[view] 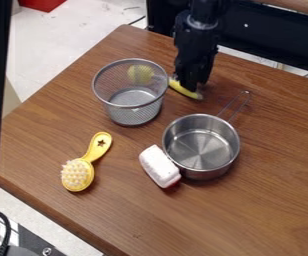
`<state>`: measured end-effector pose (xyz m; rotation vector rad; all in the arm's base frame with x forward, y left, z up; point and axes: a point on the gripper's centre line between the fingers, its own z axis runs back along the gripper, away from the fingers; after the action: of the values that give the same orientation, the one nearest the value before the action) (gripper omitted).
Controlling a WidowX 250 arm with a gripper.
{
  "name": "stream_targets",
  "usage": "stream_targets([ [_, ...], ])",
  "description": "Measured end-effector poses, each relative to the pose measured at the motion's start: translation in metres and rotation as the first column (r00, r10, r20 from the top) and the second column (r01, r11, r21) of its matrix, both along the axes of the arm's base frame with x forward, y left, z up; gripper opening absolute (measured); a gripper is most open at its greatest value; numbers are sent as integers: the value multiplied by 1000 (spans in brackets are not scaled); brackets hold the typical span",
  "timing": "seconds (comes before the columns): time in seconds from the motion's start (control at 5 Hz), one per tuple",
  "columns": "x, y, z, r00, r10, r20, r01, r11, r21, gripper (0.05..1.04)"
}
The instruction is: Put the yellow object behind the silver basket
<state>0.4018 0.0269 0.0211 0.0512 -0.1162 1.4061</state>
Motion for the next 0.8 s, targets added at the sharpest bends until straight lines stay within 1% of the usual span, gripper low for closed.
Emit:
stream_targets([
  [0.2, -1, -1, 0, 1000, 17, -6, -17, 1000, -10, 828],
  [0.4, -3, -3, 1, 1000, 25, -19, -25, 999, -25, 1001],
  [0.6, 3, -5, 8, 999, 33, -5, -33, 999, -34, 1001],
  [0.8, 8, -8, 17, 999, 40, -4, -40, 998, -56, 1001],
])
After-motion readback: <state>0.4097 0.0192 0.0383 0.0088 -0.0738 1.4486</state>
